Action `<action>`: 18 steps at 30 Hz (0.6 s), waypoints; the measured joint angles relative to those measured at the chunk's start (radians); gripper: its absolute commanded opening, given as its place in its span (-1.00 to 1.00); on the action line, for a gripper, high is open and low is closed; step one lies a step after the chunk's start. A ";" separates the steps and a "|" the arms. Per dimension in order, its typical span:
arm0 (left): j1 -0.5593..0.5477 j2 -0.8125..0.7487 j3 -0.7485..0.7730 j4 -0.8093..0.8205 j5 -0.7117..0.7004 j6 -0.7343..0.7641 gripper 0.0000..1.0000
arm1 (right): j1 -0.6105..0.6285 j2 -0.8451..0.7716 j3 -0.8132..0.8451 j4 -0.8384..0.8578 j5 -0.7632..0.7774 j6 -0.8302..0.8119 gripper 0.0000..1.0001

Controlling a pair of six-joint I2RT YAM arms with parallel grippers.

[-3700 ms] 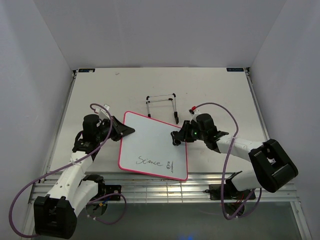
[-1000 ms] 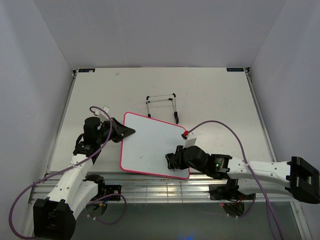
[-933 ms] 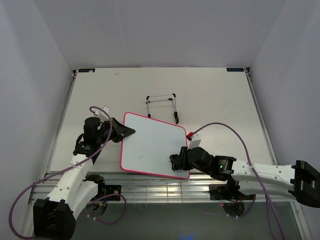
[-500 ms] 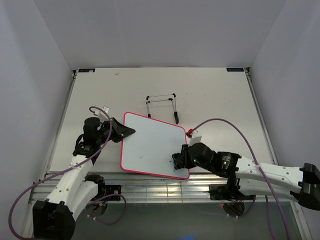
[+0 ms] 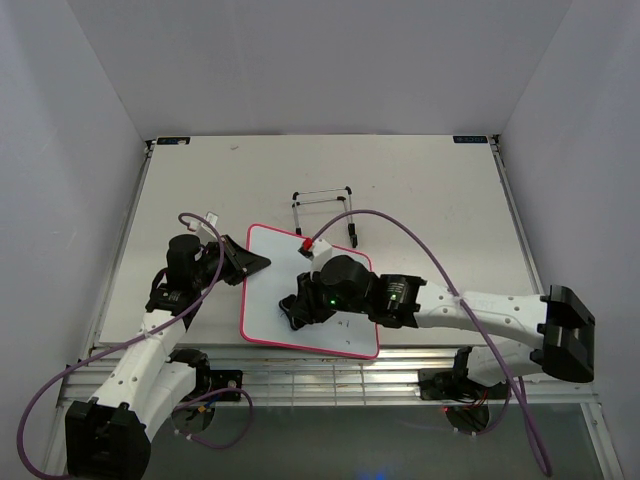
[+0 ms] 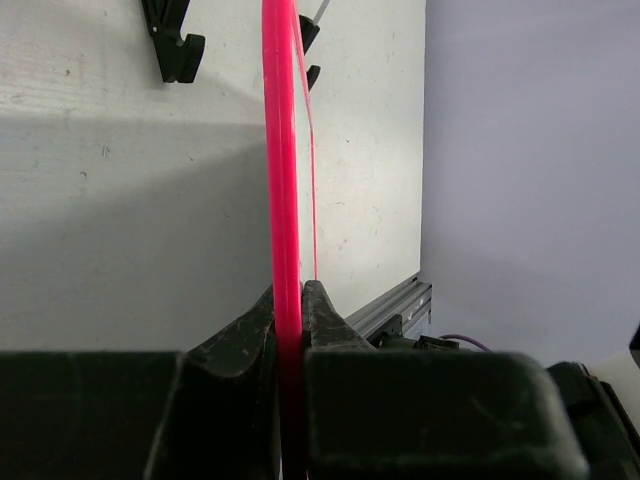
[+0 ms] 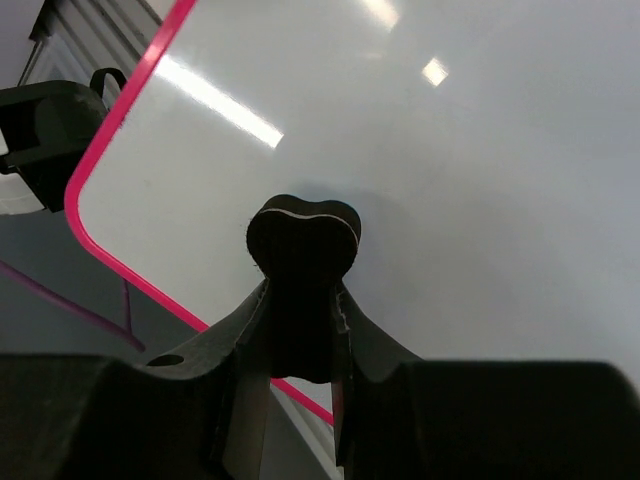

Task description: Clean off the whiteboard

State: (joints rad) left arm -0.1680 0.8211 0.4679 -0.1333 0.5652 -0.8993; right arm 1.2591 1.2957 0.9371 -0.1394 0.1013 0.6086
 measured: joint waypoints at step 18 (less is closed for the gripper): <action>-0.004 0.010 -0.002 0.006 0.000 -0.006 -1.00 | 0.042 0.176 0.142 -0.013 0.020 -0.063 -0.85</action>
State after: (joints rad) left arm -0.1719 0.8310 0.4656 -0.1268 0.5648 -0.9054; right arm 1.3010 1.4719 1.0786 -0.1524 0.1211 0.5457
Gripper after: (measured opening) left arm 0.178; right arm 0.294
